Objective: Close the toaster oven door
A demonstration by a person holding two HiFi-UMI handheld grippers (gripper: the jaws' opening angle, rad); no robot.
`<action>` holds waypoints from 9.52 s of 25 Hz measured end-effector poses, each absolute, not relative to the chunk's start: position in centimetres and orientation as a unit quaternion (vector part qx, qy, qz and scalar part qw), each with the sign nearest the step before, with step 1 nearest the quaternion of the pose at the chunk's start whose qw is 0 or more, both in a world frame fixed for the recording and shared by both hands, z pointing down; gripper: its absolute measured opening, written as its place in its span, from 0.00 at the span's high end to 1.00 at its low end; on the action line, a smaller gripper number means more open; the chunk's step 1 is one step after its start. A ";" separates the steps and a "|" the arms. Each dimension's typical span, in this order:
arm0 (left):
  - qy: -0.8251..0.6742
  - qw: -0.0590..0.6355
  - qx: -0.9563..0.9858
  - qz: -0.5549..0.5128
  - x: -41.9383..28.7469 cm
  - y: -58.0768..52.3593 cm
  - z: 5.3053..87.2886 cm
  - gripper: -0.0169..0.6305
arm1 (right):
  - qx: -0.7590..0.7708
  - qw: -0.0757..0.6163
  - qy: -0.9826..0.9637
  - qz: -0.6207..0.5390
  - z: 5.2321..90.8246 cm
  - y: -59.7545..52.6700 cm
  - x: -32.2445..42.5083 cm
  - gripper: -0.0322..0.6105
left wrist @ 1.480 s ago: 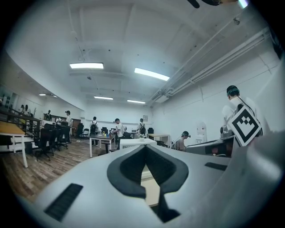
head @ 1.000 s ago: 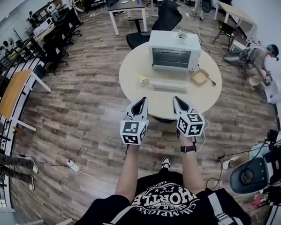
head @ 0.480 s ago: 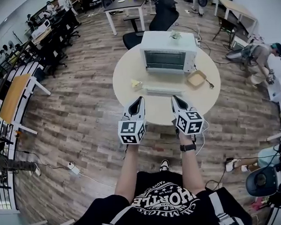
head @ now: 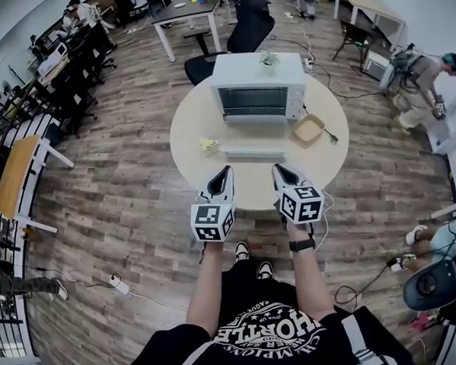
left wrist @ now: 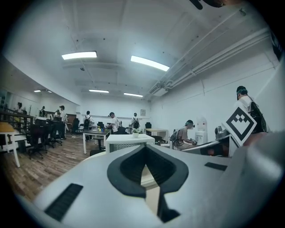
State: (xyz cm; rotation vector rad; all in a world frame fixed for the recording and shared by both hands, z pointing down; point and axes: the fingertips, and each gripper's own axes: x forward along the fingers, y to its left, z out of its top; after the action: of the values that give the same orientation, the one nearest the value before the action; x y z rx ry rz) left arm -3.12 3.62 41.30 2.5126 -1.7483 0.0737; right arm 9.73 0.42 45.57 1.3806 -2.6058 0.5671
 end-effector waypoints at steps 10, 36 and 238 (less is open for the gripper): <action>-0.520 0.054 0.852 0.036 -2.3 -2.5 43.4 0.95 | 0.456 0.060 -0.856 0.236 47.2 -4.4 8.9 0.94; -0.489 0.137 0.861 0.031 -6.7 -12.9 53.9 0.95 | 0.534 0.129 -0.806 0.221 56.7 -13.4 6.9 0.94; -0.582 0.266 0.754 0.148 -10.8 -22.2 69.5 0.84 | 0.583 0.174 -0.732 0.307 69.0 -22.7 16.1 0.81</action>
State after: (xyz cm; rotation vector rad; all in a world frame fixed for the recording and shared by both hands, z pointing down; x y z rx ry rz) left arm -10.76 -22.24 69.52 2.0368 -1.5719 0.4003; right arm 16.12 -22.70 69.04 1.6518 -2.0751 0.8706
